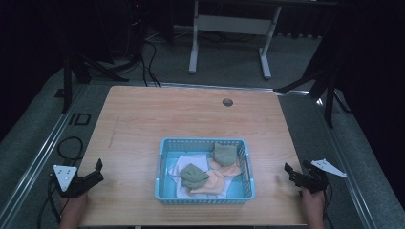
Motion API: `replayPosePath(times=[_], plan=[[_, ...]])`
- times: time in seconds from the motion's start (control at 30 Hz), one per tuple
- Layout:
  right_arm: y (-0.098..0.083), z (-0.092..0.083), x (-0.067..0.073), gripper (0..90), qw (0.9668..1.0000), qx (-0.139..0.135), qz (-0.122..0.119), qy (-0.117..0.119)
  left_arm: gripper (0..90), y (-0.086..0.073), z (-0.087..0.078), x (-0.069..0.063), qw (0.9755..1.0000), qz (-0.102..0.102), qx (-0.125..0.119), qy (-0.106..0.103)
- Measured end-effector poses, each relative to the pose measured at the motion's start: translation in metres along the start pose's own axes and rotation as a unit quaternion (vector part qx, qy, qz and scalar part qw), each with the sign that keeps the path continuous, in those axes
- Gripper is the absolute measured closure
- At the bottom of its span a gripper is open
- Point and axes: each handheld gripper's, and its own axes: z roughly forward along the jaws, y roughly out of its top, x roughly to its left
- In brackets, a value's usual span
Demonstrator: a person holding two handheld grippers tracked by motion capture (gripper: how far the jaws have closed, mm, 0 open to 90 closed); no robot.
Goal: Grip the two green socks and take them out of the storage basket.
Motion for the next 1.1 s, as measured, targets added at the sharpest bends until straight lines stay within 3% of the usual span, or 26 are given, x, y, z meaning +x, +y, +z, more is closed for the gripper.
replayPosePath(times=[0.07, 0.2, 0.3, 0.4, 0.53, 0.6, 0.7, 0.93, 1.03, 1.1], plan=[[0.000, 0.000, 0.001, 13.3, 1.0000, 0.005, -0.005, 0.003, 0.5, 0.000, 0.000, 0.000, 1.0000, 0.000, 0.001, 0.000], [-0.001, -0.001, -0.002, 12.8, 0.9994, 0.012, -0.011, 0.031, 0.5, 0.000, 0.000, 0.000, 1.0000, -0.001, 0.003, -0.001], [-0.001, -0.003, -0.006, 12.8, 0.9974, 0.021, -0.037, 0.058, 0.5, 0.000, 0.000, 0.001, 1.0000, -0.001, 0.003, -0.002], [-0.002, -0.005, -0.012, 13.1, 0.9920, 0.036, -0.055, 0.107, 0.5, 0.000, 0.000, 0.001, 1.0000, -0.001, 0.003, -0.003], [0.001, -0.009, -0.013, 13.8, 0.9839, 0.058, -0.094, 0.140, 0.5, 0.000, 0.000, 0.001, 1.0000, -0.002, 0.002, -0.004], [0.003, -0.011, -0.012, 13.9, 0.9775, 0.074, -0.115, 0.161, 0.5, 0.000, 0.000, 0.001, 1.0000, -0.002, 0.003, -0.006], [0.008, -0.011, -0.007, 13.9, 0.9643, 0.112, -0.148, 0.189, 0.5, 0.000, 0.000, 0.001, 1.0000, -0.002, 0.005, -0.007], [0.023, -0.009, 0.007, 13.7, 0.9373, 0.194, -0.200, 0.209, 0.5, 0.000, 0.000, 0.001, 0.9999, -0.004, 0.005, -0.009], [0.028, -0.010, 0.015, 13.2, 0.9281, 0.214, -0.215, 0.216, 0.5, 0.000, 0.000, 0.002, 0.9999, -0.005, 0.005, -0.011], [0.031, -0.011, 0.021, 13.2, 0.9200, 0.226, -0.230, 0.223, 0.5, 0.000, 0.000, 0.002, 0.9999, -0.005, 0.005, -0.011]])
